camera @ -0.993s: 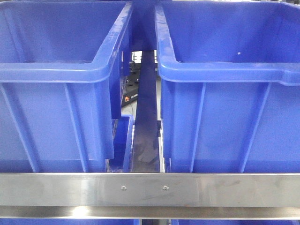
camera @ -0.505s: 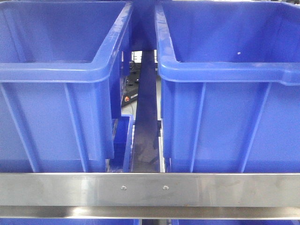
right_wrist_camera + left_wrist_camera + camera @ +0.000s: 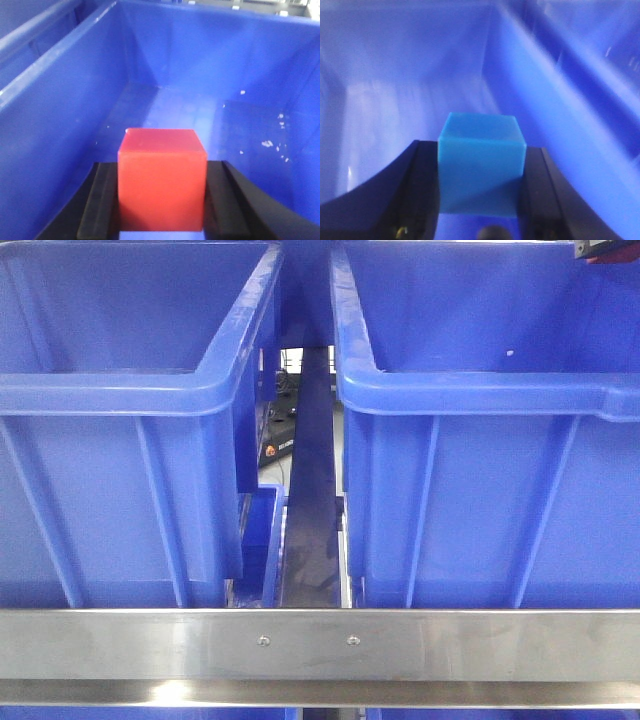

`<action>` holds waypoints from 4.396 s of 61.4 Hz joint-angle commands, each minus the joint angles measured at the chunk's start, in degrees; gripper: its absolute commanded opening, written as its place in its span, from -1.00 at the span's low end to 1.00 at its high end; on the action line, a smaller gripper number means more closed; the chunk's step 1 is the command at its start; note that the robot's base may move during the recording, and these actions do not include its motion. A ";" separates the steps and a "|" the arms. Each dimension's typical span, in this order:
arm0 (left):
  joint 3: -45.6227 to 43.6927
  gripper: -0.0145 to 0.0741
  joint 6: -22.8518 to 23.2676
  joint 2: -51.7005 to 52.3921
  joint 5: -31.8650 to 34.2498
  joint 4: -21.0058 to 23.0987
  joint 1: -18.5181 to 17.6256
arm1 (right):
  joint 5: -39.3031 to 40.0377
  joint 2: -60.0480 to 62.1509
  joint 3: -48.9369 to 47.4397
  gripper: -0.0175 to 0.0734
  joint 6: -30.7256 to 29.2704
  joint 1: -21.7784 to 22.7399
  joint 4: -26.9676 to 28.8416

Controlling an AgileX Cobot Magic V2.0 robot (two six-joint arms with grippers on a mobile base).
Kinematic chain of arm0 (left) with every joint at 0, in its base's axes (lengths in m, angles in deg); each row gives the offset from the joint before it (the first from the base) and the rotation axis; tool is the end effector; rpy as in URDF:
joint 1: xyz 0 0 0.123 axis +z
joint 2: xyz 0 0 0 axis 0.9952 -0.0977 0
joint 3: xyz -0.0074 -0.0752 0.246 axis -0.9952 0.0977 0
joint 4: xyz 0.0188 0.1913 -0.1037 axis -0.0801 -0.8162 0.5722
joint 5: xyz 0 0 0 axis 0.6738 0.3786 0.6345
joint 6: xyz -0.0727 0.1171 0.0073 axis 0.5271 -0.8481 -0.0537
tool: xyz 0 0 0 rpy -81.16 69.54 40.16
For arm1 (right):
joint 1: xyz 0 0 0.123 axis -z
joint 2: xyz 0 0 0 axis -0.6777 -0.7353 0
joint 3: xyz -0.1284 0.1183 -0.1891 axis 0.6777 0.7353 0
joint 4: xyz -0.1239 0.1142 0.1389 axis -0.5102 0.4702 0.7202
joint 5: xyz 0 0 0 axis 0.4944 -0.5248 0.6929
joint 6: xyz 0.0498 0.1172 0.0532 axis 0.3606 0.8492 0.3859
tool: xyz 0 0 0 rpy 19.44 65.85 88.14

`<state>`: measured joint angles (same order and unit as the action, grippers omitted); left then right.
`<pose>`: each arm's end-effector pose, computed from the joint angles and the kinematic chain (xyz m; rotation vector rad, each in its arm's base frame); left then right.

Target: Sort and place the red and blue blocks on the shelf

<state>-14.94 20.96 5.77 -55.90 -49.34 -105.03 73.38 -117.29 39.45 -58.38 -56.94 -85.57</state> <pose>0.2316 -0.0875 0.2875 0.2912 1.8786 -0.2835 0.2499 0.0627 0.2800 -0.2086 1.7343 0.1808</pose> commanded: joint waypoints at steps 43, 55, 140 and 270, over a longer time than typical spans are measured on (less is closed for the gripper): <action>-2.35 0.54 -0.01 -3.44 5.92 0.32 -0.45 | 3.94 0.76 -2.37 0.69 -0.50 -0.16 -0.56; -2.35 0.35 -0.01 -3.10 5.92 0.32 -0.45 | 3.93 1.02 -2.37 0.69 -0.50 -0.16 -0.56; 8.62 -0.39 -0.01 22.50 4.15 1.24 10.47 | 0.11 19.32 4.68 -0.56 -0.50 6.37 5.61; 20.43 -0.39 -0.01 41.92 4.15 1.23 23.30 | -3.96 50.83 22.18 -0.56 -4.34 15.20 5.59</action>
<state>7.12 20.82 48.07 -56.72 -48.55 -81.75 67.04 -69.20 60.97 -62.27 -42.11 -79.82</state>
